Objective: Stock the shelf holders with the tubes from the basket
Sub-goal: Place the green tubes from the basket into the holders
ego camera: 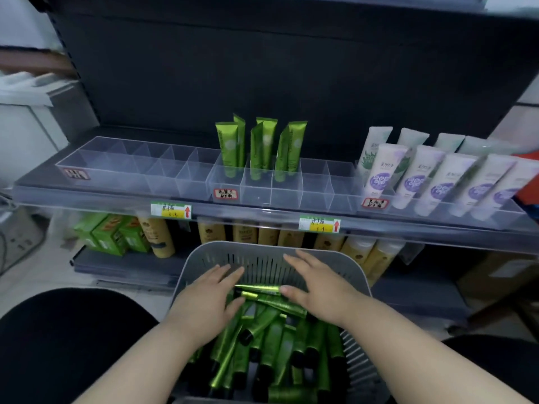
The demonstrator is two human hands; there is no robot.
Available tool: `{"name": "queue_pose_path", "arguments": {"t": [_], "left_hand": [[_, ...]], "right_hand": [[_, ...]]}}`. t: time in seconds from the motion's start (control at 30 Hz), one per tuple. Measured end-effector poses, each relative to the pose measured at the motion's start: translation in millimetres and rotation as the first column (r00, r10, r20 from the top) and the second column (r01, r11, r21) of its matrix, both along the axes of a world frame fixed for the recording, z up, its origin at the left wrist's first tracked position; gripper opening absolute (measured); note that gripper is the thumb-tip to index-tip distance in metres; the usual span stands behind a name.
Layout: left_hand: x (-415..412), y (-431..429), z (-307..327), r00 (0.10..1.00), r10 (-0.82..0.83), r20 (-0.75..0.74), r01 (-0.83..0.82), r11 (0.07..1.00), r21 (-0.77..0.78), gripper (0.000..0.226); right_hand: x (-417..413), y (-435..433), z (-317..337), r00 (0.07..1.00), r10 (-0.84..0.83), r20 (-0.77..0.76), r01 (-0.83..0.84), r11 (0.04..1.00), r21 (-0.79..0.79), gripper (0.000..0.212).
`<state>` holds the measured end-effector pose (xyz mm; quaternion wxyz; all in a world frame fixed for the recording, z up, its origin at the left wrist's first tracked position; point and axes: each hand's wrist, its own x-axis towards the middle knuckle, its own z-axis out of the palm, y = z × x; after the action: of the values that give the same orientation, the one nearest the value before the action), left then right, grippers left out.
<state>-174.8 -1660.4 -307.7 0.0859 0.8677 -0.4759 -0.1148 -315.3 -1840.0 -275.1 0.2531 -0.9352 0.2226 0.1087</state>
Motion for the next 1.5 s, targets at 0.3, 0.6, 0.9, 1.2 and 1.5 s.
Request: {"name": "queue_pose_path", "arguments": {"t": [0.3,0.6,0.9,1.2,1.5], "left_hand": [[10,-12,-15,0.996,0.007,-0.087,-0.001,0.998,0.07,0.059],[19,-23,-60,0.985,0.04,-0.165,0.047,0.871,0.49,0.048],[17,-34,-110,0.978,0.113,-0.176,-0.006,0.855,0.519,0.054],[26,-44,-139,0.958,0.172,-0.231,-0.062,0.906,0.419,0.068],[32,-51,-147,0.863,0.375,-0.338,-0.246,0.897,0.366,0.055]], "right_hand": [[-7,-1,-47,0.934,-0.013,-0.357,-0.048,0.986,-0.162,0.07],[-9,19,-110,0.83,-0.085,-0.551,0.029,0.994,-0.11,0.062],[0,18,-139,0.848,-0.111,-0.518,0.08,0.993,-0.082,0.06],[12,18,-161,0.802,-0.103,-0.588,0.0,0.985,-0.173,0.064],[22,23,-165,0.787,-0.145,-0.599,-0.018,0.966,-0.257,0.073]]}}
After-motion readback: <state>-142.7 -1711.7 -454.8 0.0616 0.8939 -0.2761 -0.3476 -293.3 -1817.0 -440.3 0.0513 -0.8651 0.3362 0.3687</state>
